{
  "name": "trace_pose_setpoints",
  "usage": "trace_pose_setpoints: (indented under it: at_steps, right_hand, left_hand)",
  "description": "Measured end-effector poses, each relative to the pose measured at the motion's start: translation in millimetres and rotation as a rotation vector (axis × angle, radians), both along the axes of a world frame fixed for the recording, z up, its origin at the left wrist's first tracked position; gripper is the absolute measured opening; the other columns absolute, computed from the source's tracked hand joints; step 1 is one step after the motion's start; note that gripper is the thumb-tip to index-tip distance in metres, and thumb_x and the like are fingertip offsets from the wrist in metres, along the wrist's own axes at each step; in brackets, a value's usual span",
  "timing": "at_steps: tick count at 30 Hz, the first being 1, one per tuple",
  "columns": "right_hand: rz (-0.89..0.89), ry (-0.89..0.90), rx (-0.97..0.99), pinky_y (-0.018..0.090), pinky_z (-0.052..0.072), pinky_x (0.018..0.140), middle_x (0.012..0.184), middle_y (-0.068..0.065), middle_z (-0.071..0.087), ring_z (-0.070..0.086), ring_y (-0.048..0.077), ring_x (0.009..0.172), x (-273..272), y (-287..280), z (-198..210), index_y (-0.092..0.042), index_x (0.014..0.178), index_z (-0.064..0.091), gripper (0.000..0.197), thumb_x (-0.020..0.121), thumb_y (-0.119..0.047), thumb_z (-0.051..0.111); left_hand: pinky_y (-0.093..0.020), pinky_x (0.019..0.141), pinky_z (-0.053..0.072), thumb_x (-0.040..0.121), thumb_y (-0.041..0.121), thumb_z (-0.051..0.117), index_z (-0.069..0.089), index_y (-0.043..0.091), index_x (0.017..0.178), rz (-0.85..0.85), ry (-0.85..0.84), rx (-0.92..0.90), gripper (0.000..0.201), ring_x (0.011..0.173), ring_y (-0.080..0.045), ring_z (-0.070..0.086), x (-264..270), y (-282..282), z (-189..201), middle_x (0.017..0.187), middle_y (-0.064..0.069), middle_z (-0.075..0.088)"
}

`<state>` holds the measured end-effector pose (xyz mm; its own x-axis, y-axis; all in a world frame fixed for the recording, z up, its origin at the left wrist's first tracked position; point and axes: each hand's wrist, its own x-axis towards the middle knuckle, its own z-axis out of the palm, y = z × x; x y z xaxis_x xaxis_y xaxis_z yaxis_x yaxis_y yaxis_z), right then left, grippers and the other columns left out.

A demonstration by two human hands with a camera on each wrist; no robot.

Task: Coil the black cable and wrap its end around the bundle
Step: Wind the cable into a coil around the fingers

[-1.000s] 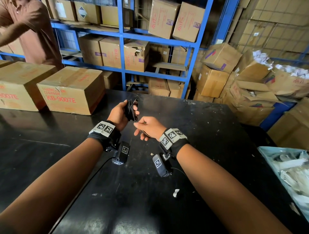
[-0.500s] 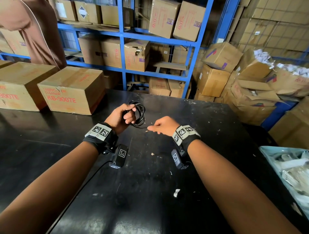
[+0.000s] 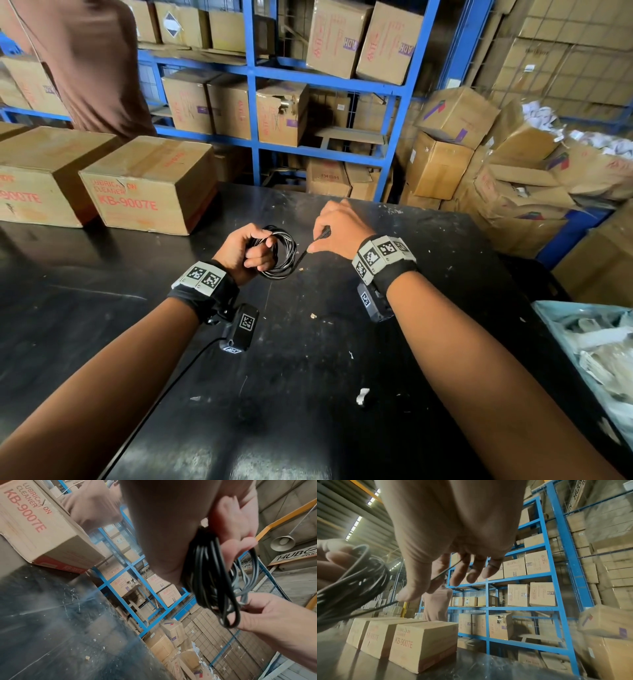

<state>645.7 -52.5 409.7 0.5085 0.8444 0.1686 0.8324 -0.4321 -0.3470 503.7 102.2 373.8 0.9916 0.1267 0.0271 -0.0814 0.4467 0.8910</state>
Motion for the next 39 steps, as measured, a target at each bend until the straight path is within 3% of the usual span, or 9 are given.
trace_pose_setpoints:
  at_steps: [3,7,12,17,21,24,28,34,39]
  right_hand:
    - [-0.015,0.155,0.145,0.033,0.042,0.086,0.098,0.002,0.055,0.051,0.02,0.096,-4,1,4,-0.017,0.067,0.067,0.019,0.063,-0.026,0.084]
    - [0.038,0.416,0.301,0.023,0.049,0.06,0.071,0.002,0.063,0.06,0.011,0.06,-13,2,13,-0.012,0.076,0.061,0.015,0.074,-0.011,0.076]
    - [-0.047,0.631,0.394,0.025,0.046,0.041,0.061,0.014,0.061,0.059,0.023,0.048,-14,3,12,-0.007,0.086,0.055,0.023,0.076,-0.008,0.076]
    - [-0.047,0.934,0.529,0.027,0.058,0.06,0.085,0.018,0.065,0.066,0.018,0.06,-19,2,4,0.002,0.101,0.058,0.021,0.082,0.0,0.066]
    - [-0.078,0.842,0.524,0.024,0.052,0.047,0.094,0.016,0.068,0.064,0.016,0.053,-24,-1,2,-0.004,0.1,0.06,0.011,0.091,-0.008,0.056]
    - [-0.043,0.731,0.428,0.023,0.044,0.037,0.082,0.011,0.068,0.057,0.017,0.041,-28,2,0,-0.015,0.101,0.056,0.01,0.095,-0.018,0.049]
    - [-0.031,0.677,0.444,0.023,0.043,0.037,0.07,0.007,0.06,0.051,0.011,0.037,-32,7,-6,-0.01,0.112,0.057,0.019,0.093,-0.013,0.053]
    - [-0.116,0.782,0.552,0.023,0.042,0.04,0.071,0.005,0.063,0.049,0.009,0.042,-31,12,-15,-0.014,0.083,0.05,0.014,0.087,-0.005,0.06]
    - [-0.056,0.754,0.571,0.023,0.047,0.042,0.077,0.004,0.065,0.058,0.008,0.06,-36,7,-21,-0.016,0.082,0.059,0.011,0.087,-0.006,0.059]
  left_hand:
    - [-0.02,0.038,0.029,0.052,0.032,0.065,0.054,0.014,0.055,0.019,0.004,0.004,0.021,0.031,-0.012,0.01,-2,1,-3,0.041,0.004,0.009]
    - [-0.019,0.037,0.029,0.046,0.034,0.07,0.054,0.014,0.054,0.028,0.029,0.031,0.027,0.025,-0.006,0.02,-2,1,-9,0.036,0.006,0.013]
    - [-0.019,0.037,0.029,0.045,0.035,0.071,0.054,0.014,0.054,0.006,0.04,0.034,0.029,0.025,-0.006,0.021,-3,1,-14,0.031,0.01,0.026]
    - [-0.019,0.038,0.028,0.046,0.034,0.071,0.054,0.013,0.053,0.019,0.023,0.018,0.028,0.026,-0.006,0.02,-4,-3,-12,0.031,0.01,0.026]
    - [-0.019,0.038,0.025,0.045,0.034,0.071,0.054,0.013,0.051,0.008,0.02,0.002,0.027,0.029,-0.011,0.011,-5,-8,-8,0.032,0.009,0.019]
    - [-0.021,0.038,0.023,0.045,0.033,0.071,0.054,0.012,0.052,-0.024,0.017,-0.031,0.028,0.033,-0.015,0.007,-6,-12,-7,0.031,0.009,0.02]
    - [-0.02,0.037,0.024,0.047,0.032,0.07,0.053,0.011,0.052,-0.052,0.015,-0.053,0.027,0.032,-0.014,0.008,-4,-16,-8,0.028,0.009,0.028]
    - [-0.019,0.036,0.025,0.047,0.032,0.069,0.053,0.012,0.051,-0.023,0.011,-0.058,0.026,0.032,-0.015,0.007,-5,-18,-4,0.032,0.008,0.017]
    - [-0.018,0.036,0.026,0.048,0.032,0.067,0.052,0.013,0.05,-0.005,0.003,-0.054,0.024,0.032,-0.015,0.008,-5,-16,-3,0.029,0.01,0.025]
